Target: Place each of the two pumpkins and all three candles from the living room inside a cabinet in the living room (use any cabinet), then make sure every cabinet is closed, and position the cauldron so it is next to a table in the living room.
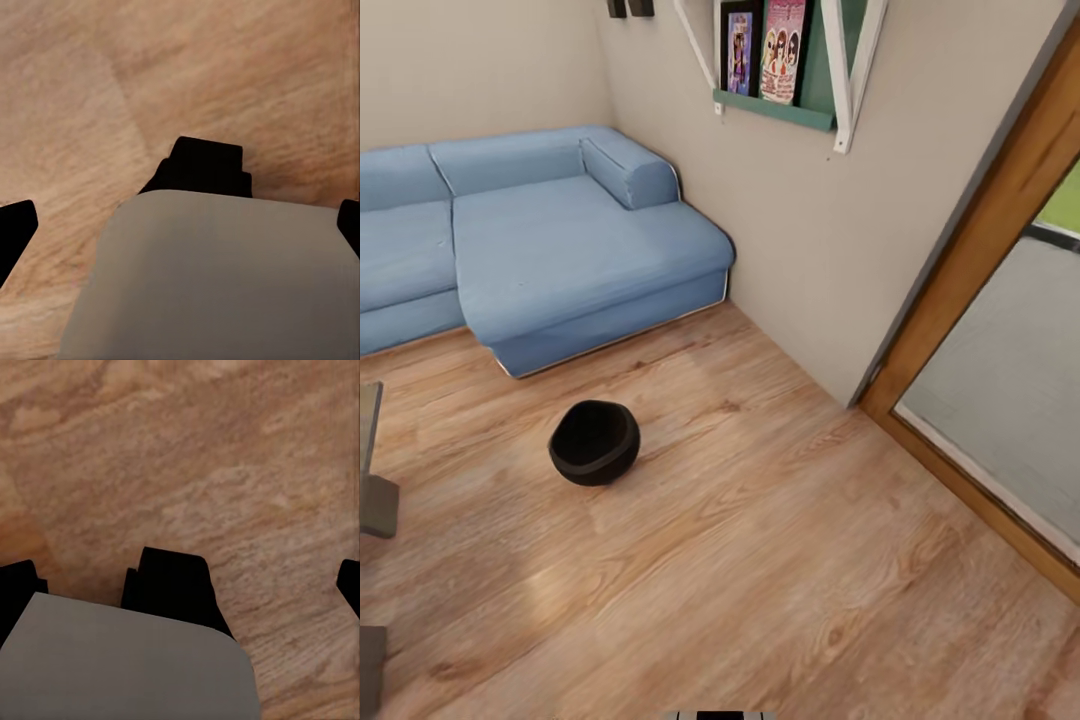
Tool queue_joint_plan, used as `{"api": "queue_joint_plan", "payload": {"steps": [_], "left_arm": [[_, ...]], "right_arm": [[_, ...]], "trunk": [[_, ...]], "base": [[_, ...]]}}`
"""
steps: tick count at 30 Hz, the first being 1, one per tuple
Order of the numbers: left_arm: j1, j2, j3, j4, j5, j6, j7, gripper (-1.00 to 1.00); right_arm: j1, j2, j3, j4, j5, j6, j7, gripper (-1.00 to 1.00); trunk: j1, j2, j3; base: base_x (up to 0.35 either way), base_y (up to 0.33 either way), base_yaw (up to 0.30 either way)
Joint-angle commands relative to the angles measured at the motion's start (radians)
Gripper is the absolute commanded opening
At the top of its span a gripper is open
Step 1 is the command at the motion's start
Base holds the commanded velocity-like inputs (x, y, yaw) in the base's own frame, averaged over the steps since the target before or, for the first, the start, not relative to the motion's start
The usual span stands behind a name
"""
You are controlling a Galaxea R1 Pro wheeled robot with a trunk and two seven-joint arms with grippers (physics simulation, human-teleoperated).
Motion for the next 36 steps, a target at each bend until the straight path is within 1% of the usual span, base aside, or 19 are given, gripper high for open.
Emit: {"api": "queue_joint_plan", "payload": {"steps": [1, 11, 18, 27, 36], "left_arm": [[0.000, 0.001, 0.000, 0.000, 0.000, 0.000, 0.000, 1.00], [-0.001, 0.004, 0.001, 0.000, 0.000, 0.001, 0.001, 1.00], [-0.001, 0.006, 0.001, 0.000, 0.000, 0.001, 0.001, 1.00], [-0.001, 0.006, 0.001, 0.000, 0.000, 0.001, 0.001, 1.00], [-0.001, 0.006, 0.001, 0.000, 0.001, 0.001, 0.000, 1.00]], "right_arm": [[0.000, 0.000, 0.000, 0.000, 0.000, 0.000, 0.000, 1.00], [0.000, 0.000, 0.000, 0.000, 0.000, 0.000, -0.001, 1.00], [0.000, 0.000, 0.000, 0.000, 0.000, 0.000, -0.002, 1.00], [0.000, 0.000, 0.000, 0.000, 0.000, 0.000, -0.002, 1.00], [0.000, 0.000, 0.000, 0.000, 0.000, 0.000, -0.002, 1.00]], "trunk": [[0.000, 0.000, 0.000], [0.000, 0.000, 0.000], [0.000, 0.000, 0.000], [0.000, 0.000, 0.000], [0.000, 0.000, 0.000]], "base": [[0.124, -0.328, 0.284], [0.221, -0.267, 0.284], [0.288, -0.186, 0.284], [0.317, -0.117, 0.284], [0.329, -0.013, 0.284]]}}
